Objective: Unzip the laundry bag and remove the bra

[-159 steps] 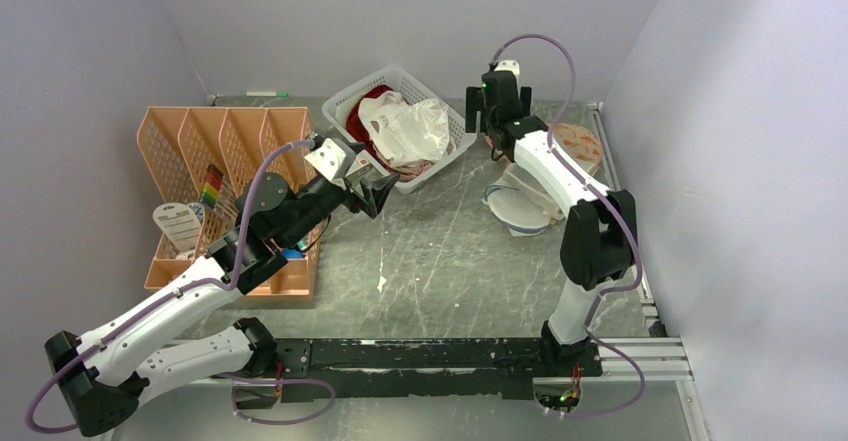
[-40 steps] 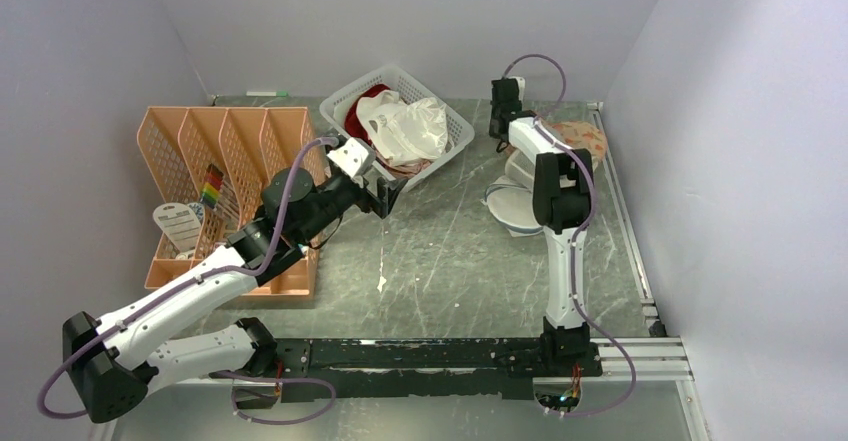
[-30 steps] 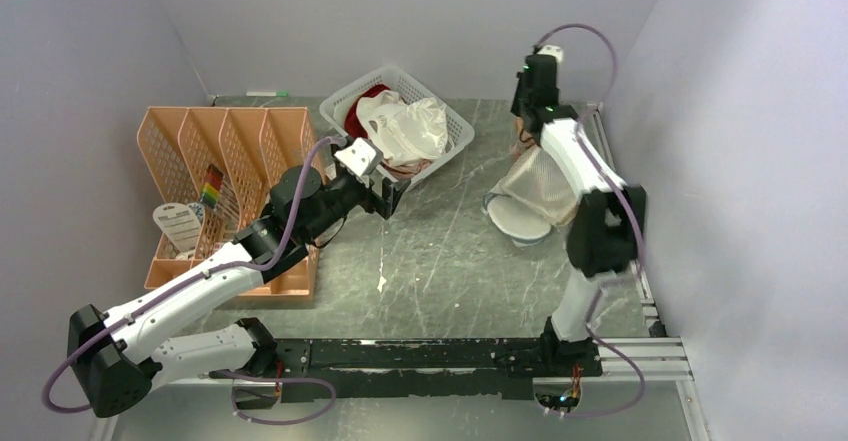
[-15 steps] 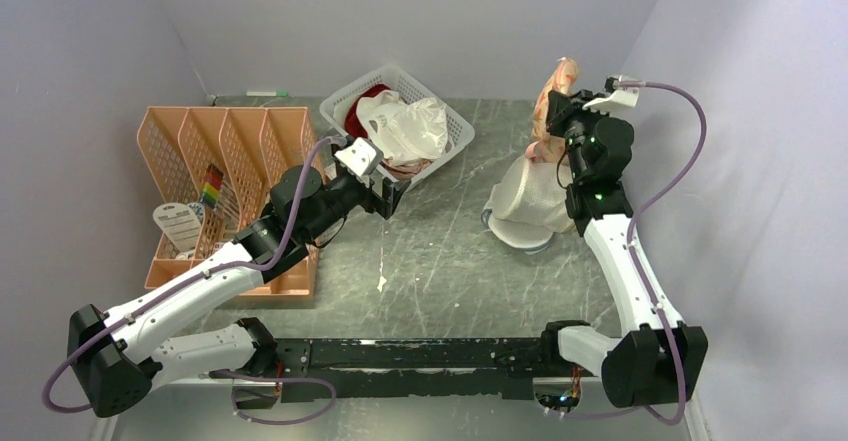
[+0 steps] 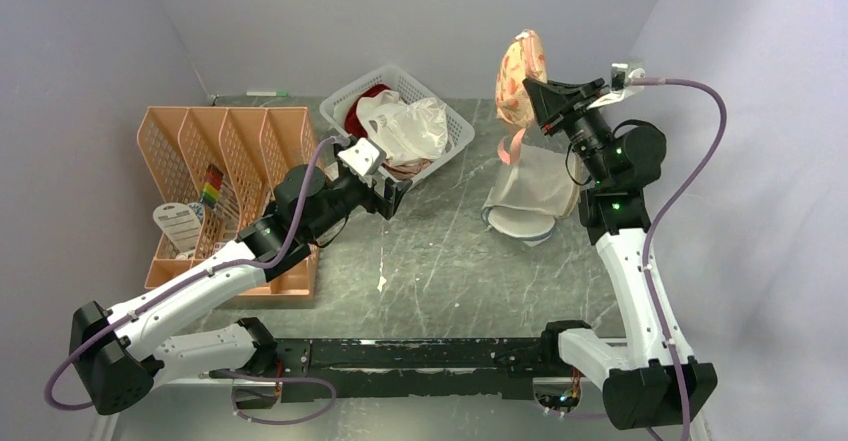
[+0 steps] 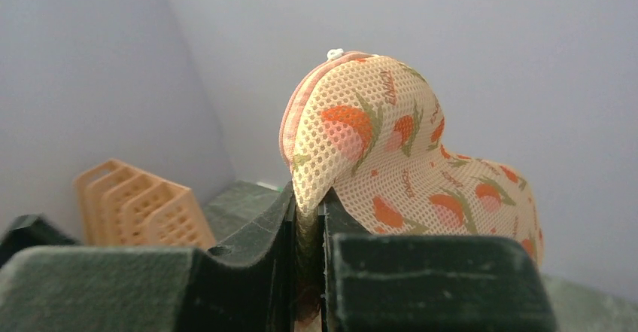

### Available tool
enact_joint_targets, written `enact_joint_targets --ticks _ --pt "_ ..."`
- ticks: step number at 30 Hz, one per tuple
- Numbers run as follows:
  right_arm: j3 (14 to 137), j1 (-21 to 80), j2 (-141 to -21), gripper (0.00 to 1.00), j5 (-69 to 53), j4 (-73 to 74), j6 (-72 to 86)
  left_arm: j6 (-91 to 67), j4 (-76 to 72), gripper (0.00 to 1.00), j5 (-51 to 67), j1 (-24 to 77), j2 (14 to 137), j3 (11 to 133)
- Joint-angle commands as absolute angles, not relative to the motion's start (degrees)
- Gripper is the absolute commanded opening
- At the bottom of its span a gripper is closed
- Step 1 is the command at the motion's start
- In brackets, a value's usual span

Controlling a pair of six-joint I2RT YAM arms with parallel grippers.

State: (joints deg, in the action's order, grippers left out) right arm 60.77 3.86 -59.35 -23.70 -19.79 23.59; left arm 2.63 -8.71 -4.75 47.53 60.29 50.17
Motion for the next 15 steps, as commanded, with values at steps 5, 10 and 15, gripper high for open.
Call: enact_joint_targets --ticks 5,10,15 --pt "62.5 4.7 -58.8 0.02 -38.6 -28.6 35.9 3.0 -9.9 0.94 -5.9 47.8 59.7 50.8" --pt "61.7 8.7 -61.2 0.00 -40.0 -14.1 37.8 3.0 -10.0 0.94 -9.5 47.8 58.0 50.6" --pt "60.0 13.5 -66.1 0.00 -39.5 2.7 32.2 3.4 -11.5 0.94 -14.3 47.9 55.6 49.5"
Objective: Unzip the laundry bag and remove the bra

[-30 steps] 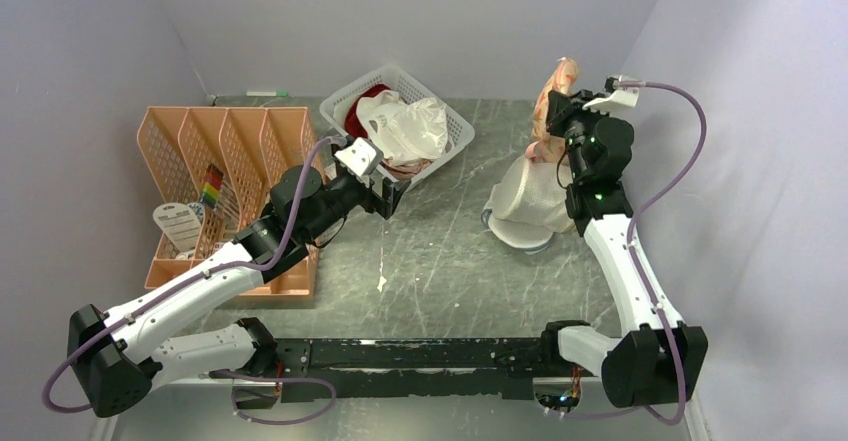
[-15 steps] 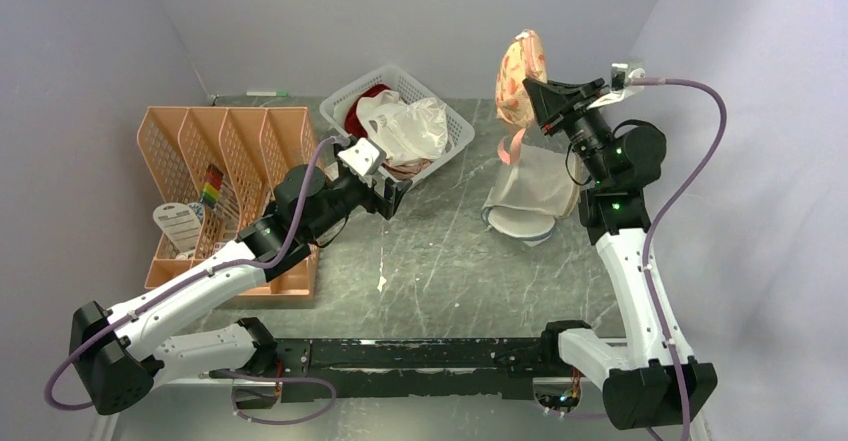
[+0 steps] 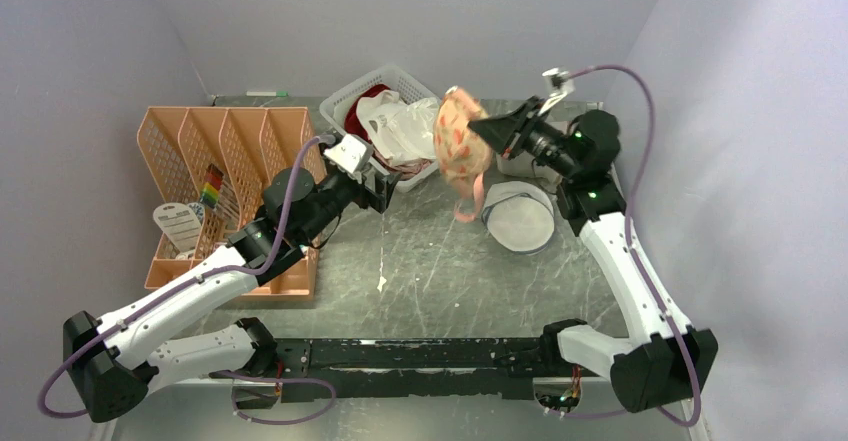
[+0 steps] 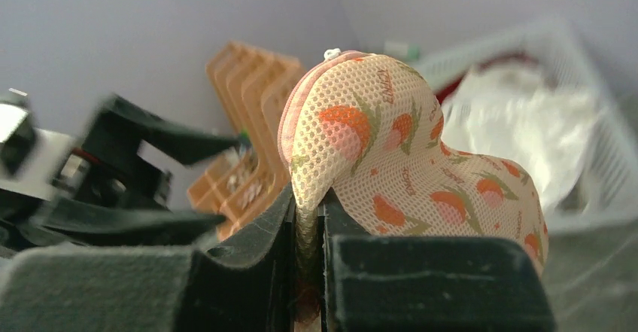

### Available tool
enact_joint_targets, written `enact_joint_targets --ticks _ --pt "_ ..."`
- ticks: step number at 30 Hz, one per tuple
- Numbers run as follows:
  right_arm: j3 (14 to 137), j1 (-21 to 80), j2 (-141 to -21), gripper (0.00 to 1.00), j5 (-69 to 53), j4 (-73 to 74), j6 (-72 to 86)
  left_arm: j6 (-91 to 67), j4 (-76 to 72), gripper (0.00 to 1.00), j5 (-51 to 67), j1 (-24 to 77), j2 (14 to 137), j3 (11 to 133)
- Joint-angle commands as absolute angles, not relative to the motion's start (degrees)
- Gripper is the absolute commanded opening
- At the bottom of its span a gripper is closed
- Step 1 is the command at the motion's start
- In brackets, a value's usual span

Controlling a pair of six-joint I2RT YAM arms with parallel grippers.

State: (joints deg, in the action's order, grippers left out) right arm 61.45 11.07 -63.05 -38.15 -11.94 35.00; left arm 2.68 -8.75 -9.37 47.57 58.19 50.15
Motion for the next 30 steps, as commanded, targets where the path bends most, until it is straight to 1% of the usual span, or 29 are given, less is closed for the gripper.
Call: enact_joint_targets --ticks 1,4,7,10,13,15,17,18,24,28,30 --pt "60.0 13.7 -67.0 0.00 -39.2 5.9 30.9 3.5 -11.6 0.94 -14.7 47.8 55.5 49.4" --pt "59.8 13.7 -68.2 0.00 -32.0 13.6 25.7 3.3 -11.3 0.94 -14.9 47.9 55.9 49.6" --pt "59.0 13.9 -66.6 0.00 -15.4 19.4 21.7 2.8 -10.8 0.94 -14.0 47.9 56.6 50.0" --pt "56.9 13.9 -64.7 0.00 -0.2 21.5 20.1 2.5 -10.5 0.94 -13.5 47.9 57.0 50.2" --pt "55.9 13.9 -62.7 0.00 9.4 24.1 20.0 2.4 -10.5 0.94 -13.5 47.9 57.2 50.1" --pt "56.3 13.9 -60.9 0.00 13.5 25.5 19.4 2.2 -10.4 0.94 -13.6 47.9 57.3 50.2" --pt "56.6 13.9 -58.7 0.00 14.9 25.6 18.1 2.2 -10.3 0.94 -13.5 47.8 57.4 50.3" --pt "56.7 13.9 -58.3 0.00 13.6 25.5 17.6 2.1 -10.2 0.94 -13.4 47.8 57.5 50.4" --pt "57.0 16.0 -61.8 0.00 -1.4 26.0 17.9 2.3 -10.3 0.94 -14.2 47.9 57.5 50.4" --pt "58.7 25.9 -65.9 0.01 0.5 27.5 21.0 2.1 -10.2 0.94 -14.8 47.8 57.1 50.5" --pt "56.1 32.2 -67.2 0.06 -0.4 24.6 24.3 2.2 -10.1 0.94 -15.0 47.9 56.7 50.5"
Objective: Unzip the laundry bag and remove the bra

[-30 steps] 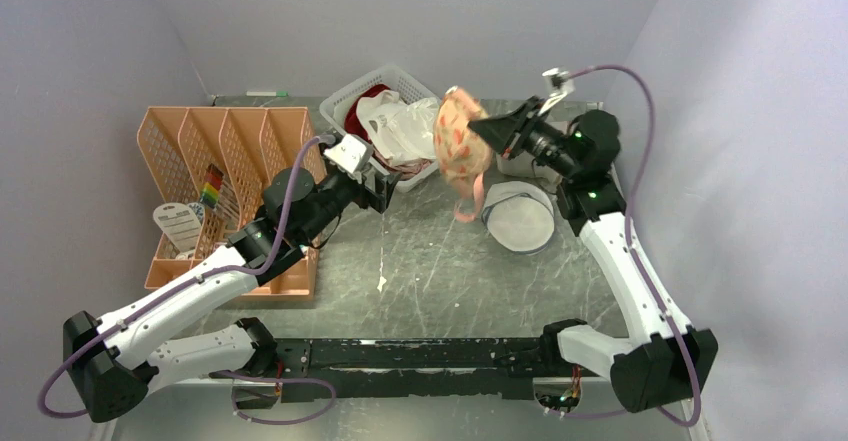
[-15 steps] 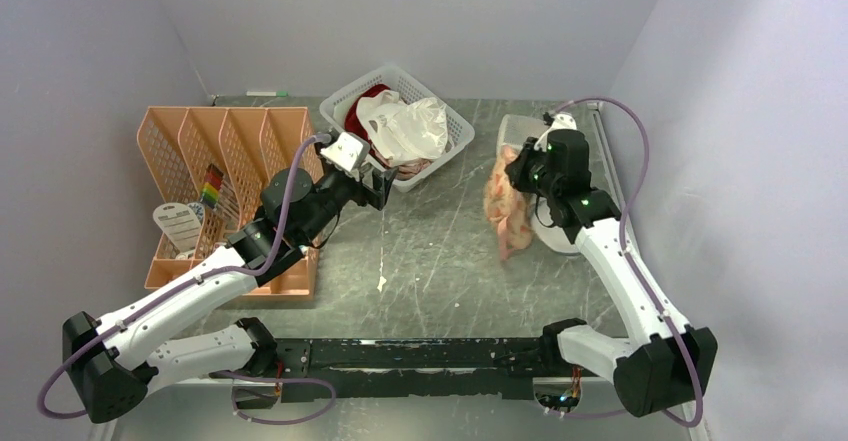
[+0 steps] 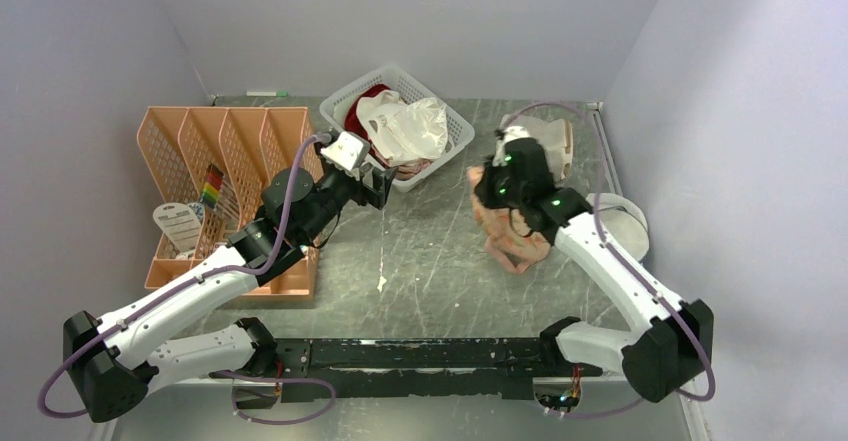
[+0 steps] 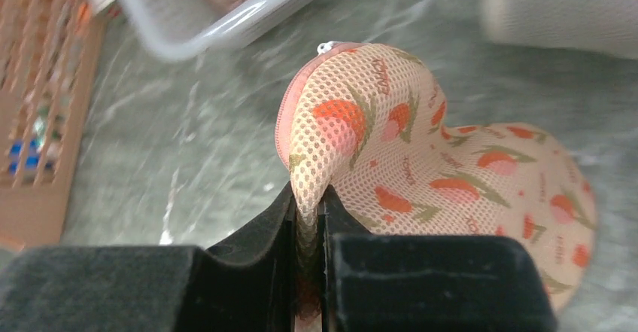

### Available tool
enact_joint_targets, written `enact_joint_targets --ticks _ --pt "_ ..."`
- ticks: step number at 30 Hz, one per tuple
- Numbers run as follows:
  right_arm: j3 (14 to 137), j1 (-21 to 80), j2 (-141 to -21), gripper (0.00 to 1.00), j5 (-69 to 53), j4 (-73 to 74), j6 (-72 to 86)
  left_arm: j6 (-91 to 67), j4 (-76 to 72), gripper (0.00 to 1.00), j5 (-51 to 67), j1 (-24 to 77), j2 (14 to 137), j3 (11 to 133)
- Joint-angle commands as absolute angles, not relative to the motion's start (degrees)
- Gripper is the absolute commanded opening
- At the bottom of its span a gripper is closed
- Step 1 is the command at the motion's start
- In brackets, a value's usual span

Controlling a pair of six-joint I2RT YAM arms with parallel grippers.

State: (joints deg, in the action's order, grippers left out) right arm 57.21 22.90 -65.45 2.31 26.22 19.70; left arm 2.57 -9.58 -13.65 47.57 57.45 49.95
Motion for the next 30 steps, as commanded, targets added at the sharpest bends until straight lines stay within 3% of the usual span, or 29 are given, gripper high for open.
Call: enact_joint_targets --ticks 1,6,10,18,25,30 --pt "54.0 34.4 -67.8 0.12 -2.9 22.3 26.0 2.3 -10.0 0.94 -15.3 47.9 56.5 50.5" --pt "47.0 39.8 -70.0 0.59 -20.0 8.0 32.1 2.7 -10.1 0.94 -17.8 47.8 56.4 50.4" --pt "47.7 39.6 -66.8 0.80 -19.3 6.0 31.2 2.8 -10.4 0.94 -18.7 47.9 56.7 50.1" --pt "49.2 34.0 -57.1 1.00 5.7 18.9 27.8 2.1 -8.0 0.94 -18.8 47.9 58.8 51.9" --pt "42.6 15.5 -54.9 1.00 -1.1 19.7 28.3 1.0 -5.1 0.94 -17.1 47.9 61.3 54.3" --pt "41.5 11.2 -60.2 1.00 -1.8 21.1 29.7 0.7 -4.4 0.94 -16.6 47.9 61.7 54.8"
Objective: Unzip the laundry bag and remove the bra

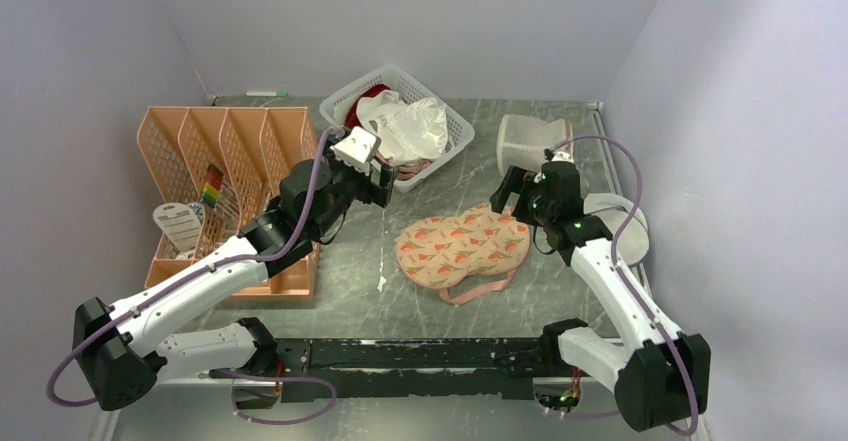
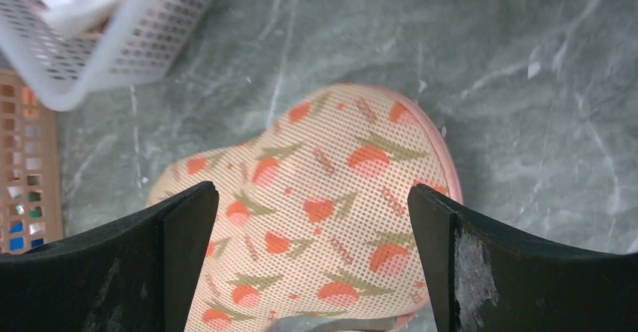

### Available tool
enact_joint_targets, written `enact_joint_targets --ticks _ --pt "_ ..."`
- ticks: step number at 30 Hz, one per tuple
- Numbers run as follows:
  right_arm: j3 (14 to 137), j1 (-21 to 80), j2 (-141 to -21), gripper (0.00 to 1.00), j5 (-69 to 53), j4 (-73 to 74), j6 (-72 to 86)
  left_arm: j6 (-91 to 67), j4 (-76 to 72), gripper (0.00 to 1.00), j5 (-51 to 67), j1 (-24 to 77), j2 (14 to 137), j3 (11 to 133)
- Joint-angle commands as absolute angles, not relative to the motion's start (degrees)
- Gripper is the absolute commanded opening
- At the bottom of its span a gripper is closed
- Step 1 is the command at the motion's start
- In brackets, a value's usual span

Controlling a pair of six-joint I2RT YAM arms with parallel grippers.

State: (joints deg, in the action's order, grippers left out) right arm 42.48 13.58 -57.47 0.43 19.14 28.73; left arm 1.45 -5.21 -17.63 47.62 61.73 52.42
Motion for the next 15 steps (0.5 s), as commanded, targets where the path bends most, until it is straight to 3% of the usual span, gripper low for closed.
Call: enact_joint_targets --ticks 1,6,12,15 --pt "41.1 10.8 -60.9 1.00 -3.9 20.5 29.4 0.7 -4.4 0.94 -16.8 47.9 61.8 54.8" --pt "38.9 11.5 -64.2 0.99 -21.6 14.1 27.8 0.8 -4.3 0.94 -17.2 47.9 62.2 54.9" --pt "40.7 26.1 -67.3 0.99 -14.2 11.2 29.3 0.9 -4.2 0.94 -17.1 47.9 62.2 54.8" --pt "41.8 31.2 -71.6 0.98 -16.8 9.2 30.4 1.1 -4.7 0.94 -17.7 48.0 62.2 54.5"
